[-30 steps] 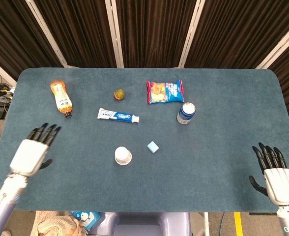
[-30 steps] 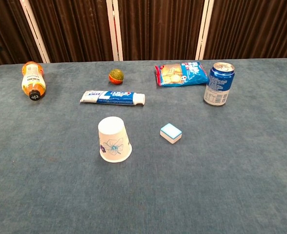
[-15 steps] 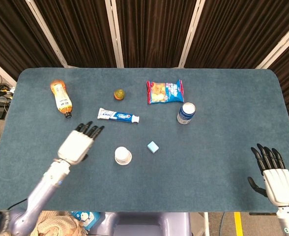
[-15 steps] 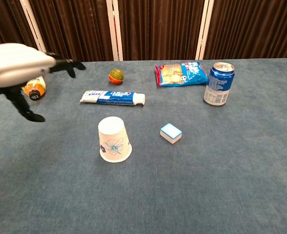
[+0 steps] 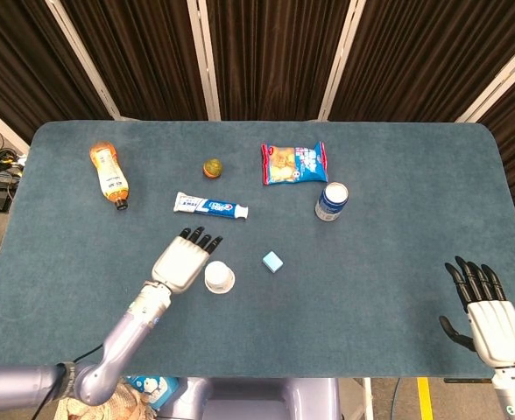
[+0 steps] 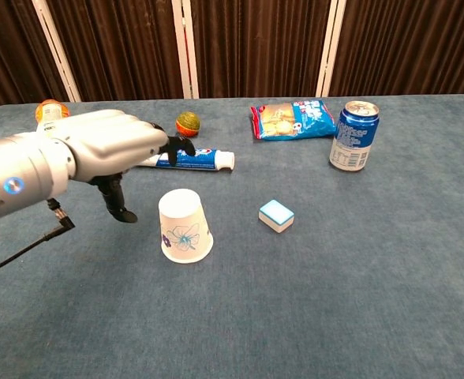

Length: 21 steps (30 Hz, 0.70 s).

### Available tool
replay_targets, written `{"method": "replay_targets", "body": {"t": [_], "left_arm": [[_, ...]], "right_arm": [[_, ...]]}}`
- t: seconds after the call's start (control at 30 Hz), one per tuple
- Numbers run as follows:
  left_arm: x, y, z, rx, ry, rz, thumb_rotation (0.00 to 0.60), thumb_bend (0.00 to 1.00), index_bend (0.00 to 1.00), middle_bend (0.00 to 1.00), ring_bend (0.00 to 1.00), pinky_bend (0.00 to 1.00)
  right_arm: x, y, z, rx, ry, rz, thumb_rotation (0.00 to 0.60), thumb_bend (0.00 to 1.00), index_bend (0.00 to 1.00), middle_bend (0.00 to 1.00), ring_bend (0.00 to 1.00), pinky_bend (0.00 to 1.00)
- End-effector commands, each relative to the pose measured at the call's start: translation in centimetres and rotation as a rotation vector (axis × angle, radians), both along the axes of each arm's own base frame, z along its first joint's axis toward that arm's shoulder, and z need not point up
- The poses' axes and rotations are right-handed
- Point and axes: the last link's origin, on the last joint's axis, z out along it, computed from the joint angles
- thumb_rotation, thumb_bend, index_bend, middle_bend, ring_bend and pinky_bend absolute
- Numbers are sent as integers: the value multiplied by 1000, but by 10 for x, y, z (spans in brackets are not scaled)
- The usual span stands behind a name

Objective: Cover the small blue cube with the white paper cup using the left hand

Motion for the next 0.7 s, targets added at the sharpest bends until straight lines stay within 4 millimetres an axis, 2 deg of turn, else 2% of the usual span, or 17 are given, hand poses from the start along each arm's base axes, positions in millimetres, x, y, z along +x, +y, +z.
{"method": "replay_targets", "body": {"t": [0.03, 0.3, 0.37, 0.53, 0.7], "left_arm": [[3, 0, -10, -10, 5, 4, 600, 159, 127, 223, 109, 228], [12, -4, -23, -25, -24, -2, 600, 217, 184, 272, 150, 267], [14, -4, -25, -26, -31, -2, 600, 234, 212, 299, 176, 295], [20, -6, -29, -31, -72, -19, 600, 289, 344, 458, 315, 421], [24, -9, -29, -34, -102, -43, 600, 293, 357, 471, 330, 432]], "right_arm": [[0, 0, 0, 2, -1, -3, 600, 309, 0, 0, 0, 45], [0, 0, -1, 9, -4, -6, 600, 309, 0, 0, 0, 45], [0, 0, -1, 9, -4, -5, 600, 308, 0, 0, 0, 44], [0, 1, -2, 13, -3, -7, 600, 309, 0, 0, 0, 45], [0, 1, -2, 14, 0, -6, 600, 309, 0, 0, 0, 45]]}}
